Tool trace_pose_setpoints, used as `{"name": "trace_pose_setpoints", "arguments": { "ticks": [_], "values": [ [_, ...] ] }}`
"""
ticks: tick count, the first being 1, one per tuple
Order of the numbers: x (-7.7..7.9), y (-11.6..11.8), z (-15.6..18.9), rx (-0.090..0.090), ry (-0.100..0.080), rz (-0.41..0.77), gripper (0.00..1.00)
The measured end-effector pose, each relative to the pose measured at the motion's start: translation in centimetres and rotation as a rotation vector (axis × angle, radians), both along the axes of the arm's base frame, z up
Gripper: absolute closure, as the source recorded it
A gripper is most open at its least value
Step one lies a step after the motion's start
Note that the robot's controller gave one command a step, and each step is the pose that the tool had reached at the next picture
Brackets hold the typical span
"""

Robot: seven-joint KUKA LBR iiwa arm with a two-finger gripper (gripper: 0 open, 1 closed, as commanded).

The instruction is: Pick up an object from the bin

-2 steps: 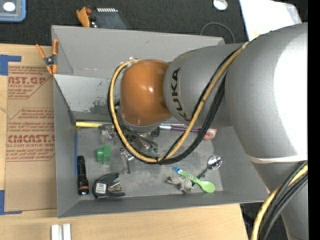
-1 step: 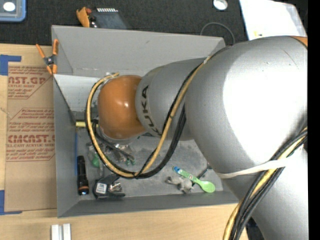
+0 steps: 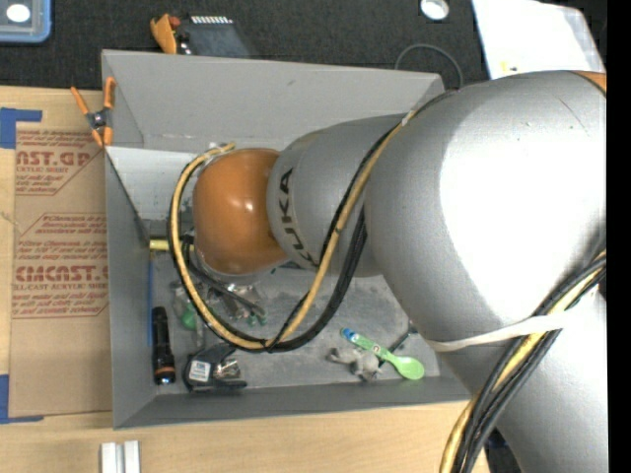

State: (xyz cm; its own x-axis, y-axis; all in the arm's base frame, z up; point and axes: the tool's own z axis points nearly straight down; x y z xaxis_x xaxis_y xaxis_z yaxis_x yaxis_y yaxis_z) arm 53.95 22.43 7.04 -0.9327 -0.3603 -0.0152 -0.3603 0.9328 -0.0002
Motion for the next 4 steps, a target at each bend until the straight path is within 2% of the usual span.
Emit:
{"name": "trace_pose_setpoints", "arguments": {
  "ticks": [1, 2, 3, 4],
  "values": [
    [-0.6, 0.0, 0.2, 0.002, -0.017, 0.100, 1.00],
    [-2.5, -2.8, 0.9, 0.014, -0.052, 0.074, 1.00],
    [-3.0, -1.7, 0.9, 0.017, -0.065, -0.021, 1.00],
    [-4.3, -4.1, 4.3, 0.013, -0.058, 0.112, 1.00]
  ]
}}
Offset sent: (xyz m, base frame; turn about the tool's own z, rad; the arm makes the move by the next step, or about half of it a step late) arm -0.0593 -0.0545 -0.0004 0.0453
